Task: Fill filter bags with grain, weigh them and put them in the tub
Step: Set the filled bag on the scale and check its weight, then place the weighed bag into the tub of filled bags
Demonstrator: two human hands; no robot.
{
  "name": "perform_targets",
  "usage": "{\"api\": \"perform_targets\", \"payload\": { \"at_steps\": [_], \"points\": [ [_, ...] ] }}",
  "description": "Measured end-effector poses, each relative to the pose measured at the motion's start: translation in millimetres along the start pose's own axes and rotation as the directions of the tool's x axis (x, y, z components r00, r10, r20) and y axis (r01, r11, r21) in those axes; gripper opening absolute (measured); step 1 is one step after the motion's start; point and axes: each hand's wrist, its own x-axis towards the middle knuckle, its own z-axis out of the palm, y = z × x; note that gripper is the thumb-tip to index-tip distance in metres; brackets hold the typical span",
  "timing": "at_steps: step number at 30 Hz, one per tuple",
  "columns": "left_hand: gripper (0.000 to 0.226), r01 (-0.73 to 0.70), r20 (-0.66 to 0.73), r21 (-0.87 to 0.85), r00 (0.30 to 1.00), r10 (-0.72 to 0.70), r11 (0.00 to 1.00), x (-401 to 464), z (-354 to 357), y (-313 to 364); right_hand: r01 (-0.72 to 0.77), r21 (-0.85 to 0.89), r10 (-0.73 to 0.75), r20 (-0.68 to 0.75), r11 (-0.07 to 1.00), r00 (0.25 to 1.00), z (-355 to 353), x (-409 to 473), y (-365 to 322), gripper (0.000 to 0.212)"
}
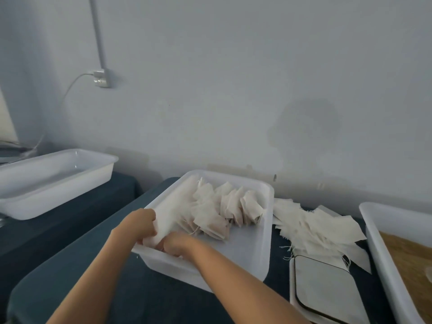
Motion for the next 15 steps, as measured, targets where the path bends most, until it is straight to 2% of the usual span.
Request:
{"api": "perform_targets", "payload": {
  "at_steps": [5,10,12,15],
  "points": [
    [0.012,-0.001,-0.116,0.314,0.992,0.04,0.949,-6,2,8,0.051,-0.048,-0.047,0.079,0.998,0.996,-1,2,-1,0.04],
    [0.01,0.073,-0.252,0.396,0.967,0.032,0.915,-9,-3,17,0.16,-0.101,-0.147,0.13,0.982,0.981,-4,-4,7,0.043],
    [0.014,0.076,-0.333,0.402,0.941,0.068,0.912,-7,-3,26,0.201,-0.035,-0.197,0.084,0.979,0.977,-18,-16,15,0.046],
    [0.02,0.011,-0.41,0.372,0.899,0.154,0.928,-4,-4,48,0.298,0.058,-0.285,-0.165,0.953,0.944,-59,-43,36,0.043]
  ]
}}
